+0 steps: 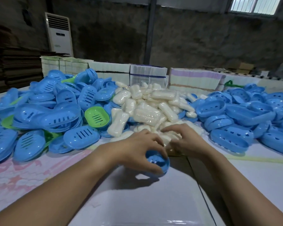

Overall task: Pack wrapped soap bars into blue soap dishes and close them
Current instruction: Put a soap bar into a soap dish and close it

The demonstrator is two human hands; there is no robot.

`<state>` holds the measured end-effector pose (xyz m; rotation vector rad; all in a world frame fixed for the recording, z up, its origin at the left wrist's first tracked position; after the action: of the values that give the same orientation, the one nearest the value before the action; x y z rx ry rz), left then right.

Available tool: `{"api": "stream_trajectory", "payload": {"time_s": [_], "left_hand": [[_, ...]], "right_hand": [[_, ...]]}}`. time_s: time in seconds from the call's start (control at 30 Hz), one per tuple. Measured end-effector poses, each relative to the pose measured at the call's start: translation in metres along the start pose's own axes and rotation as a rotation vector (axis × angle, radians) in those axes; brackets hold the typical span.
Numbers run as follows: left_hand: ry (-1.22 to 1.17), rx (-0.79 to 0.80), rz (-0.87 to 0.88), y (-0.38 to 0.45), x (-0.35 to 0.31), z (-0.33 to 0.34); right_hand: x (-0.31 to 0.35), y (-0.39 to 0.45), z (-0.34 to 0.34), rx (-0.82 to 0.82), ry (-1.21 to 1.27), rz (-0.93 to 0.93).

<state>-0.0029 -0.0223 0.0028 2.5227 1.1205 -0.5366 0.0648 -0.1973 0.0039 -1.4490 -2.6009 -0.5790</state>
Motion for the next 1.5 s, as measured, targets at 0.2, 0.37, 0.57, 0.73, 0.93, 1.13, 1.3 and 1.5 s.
{"api": "stream_trajectory", "payload": {"time_s": [0.2,0.37,0.57,0.73,0.93,1.13,1.3,1.5], "left_hand": [[-0.039,-0.169,-0.013,0.014,0.01,0.012],[0.052,-0.155,0.003,0.01,0.007,0.008],[-0.005,-0.057,-0.159,-0.011,0.019,-0.007],[-0.166,-0.272,-0.132,0.001,0.005,0.01],[-0.241,-0.455,-0.174,0.042,0.005,0.007],[-0.243,-0.412,-0.147,0.054,0.028,0.016],[-0.293,-0.462,-0.1,0.046,0.042,0.015],[-0.262,-0.47,-0.002,0.043,0.042,0.016]], "right_hand": [[-0.008,0.001,0.01,0.14,-0.19,0.035],[-0.018,-0.001,0.004,0.12,-0.153,0.114],[-0.02,-0.001,-0.01,-0.055,-0.055,0.146],[-0.016,-0.008,-0.028,-0.198,0.179,0.108],[-0.019,-0.012,-0.04,-0.273,0.267,0.078],[-0.026,-0.012,-0.026,-0.054,-0.025,0.085],[-0.02,-0.009,-0.02,0.018,-0.118,0.032],[-0.004,-0.009,-0.011,0.083,-0.057,-0.066]]}}
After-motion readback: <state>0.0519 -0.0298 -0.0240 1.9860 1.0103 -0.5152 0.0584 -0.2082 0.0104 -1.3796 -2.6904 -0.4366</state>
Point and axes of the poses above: each hand's wrist, its own y-axis towards the middle knuckle, its own z-axis out of the palm, x = y × z, the point moved 3 cm from there along y, towards the middle knuckle, and after that the axes turned 11 degrees about -y, right-handed, at the moved point
